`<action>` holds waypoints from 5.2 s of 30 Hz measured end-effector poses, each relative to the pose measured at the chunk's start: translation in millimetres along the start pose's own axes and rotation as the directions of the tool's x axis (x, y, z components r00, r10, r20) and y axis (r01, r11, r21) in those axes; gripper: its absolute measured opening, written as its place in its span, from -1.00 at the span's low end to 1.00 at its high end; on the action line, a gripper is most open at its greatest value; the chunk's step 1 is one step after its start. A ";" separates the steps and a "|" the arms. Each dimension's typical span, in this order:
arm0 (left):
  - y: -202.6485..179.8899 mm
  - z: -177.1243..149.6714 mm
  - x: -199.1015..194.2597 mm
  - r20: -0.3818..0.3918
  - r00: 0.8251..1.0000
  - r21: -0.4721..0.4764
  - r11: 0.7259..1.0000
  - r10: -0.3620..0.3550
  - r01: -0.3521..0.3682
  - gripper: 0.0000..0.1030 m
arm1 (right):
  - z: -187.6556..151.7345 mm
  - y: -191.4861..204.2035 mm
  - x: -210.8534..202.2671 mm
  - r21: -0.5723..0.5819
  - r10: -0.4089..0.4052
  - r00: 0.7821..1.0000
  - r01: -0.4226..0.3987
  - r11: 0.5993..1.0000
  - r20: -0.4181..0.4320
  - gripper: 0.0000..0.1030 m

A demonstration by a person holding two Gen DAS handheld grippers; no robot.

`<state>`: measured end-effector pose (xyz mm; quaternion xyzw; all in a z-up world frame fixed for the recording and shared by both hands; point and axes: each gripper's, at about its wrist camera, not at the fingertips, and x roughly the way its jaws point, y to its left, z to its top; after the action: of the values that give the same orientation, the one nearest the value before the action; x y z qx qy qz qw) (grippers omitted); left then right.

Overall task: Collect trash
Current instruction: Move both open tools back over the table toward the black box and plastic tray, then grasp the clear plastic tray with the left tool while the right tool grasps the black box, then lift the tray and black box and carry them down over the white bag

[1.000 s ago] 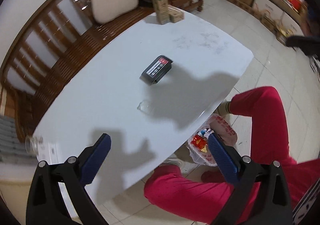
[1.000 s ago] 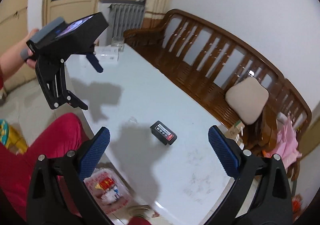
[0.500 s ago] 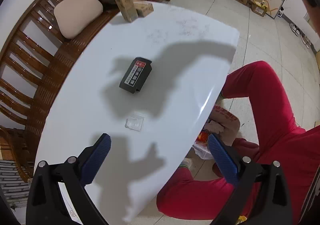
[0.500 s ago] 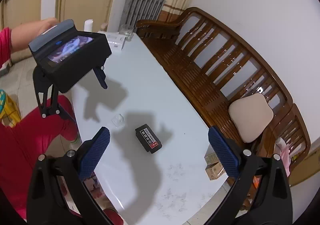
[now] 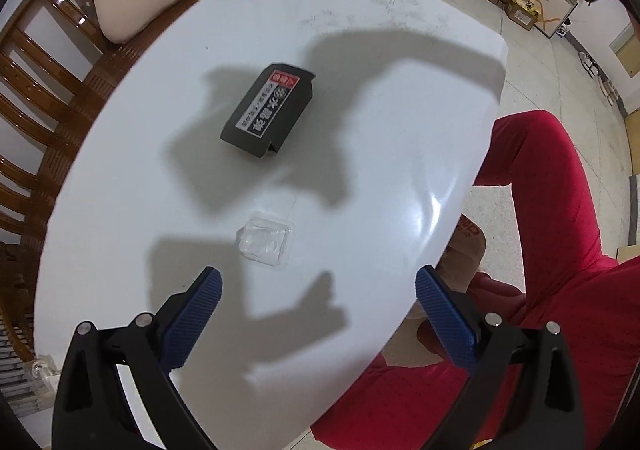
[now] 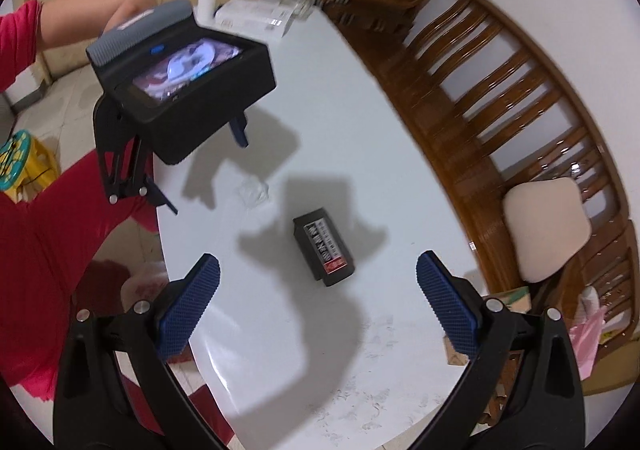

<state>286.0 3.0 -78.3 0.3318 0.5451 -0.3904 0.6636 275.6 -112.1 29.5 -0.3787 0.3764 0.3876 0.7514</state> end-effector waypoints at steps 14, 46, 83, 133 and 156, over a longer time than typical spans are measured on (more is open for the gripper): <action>31.8 5.4 48.3 0.004 0.998 -0.025 0.997 -0.070 0.070 0.67 | 3.6 -14.8 94.5 -0.028 0.137 0.982 -0.142 0.990 -0.128 0.87; 57.8 10.0 71.8 -0.019 0.999 -0.212 0.977 -0.038 0.033 -0.26 | -10.6 -28.3 199.3 0.147 0.218 0.944 -0.186 0.971 -0.246 0.11; -17.8 -48.6 -37.3 0.128 0.960 -0.594 0.794 0.249 -0.127 -0.31 | -50.2 45.6 0.3 0.676 -0.209 0.978 0.133 0.725 0.031 0.02; -168.2 -100.5 43.7 0.153 0.986 -0.553 0.833 0.071 0.026 -0.31 | -133.2 225.7 -23.8 0.681 -0.232 0.973 0.179 0.710 -0.014 0.02; -163.8 -97.9 187.9 0.032 0.994 -0.638 0.763 -0.107 0.103 -0.31 | -195.0 269.3 108.4 0.739 -0.062 0.981 0.180 0.649 -0.185 0.02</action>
<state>115.4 -19.4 -283.5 0.0568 0.6651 -0.2174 0.7121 34.0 -136.6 -222.1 -0.0851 0.5294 0.1180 0.8358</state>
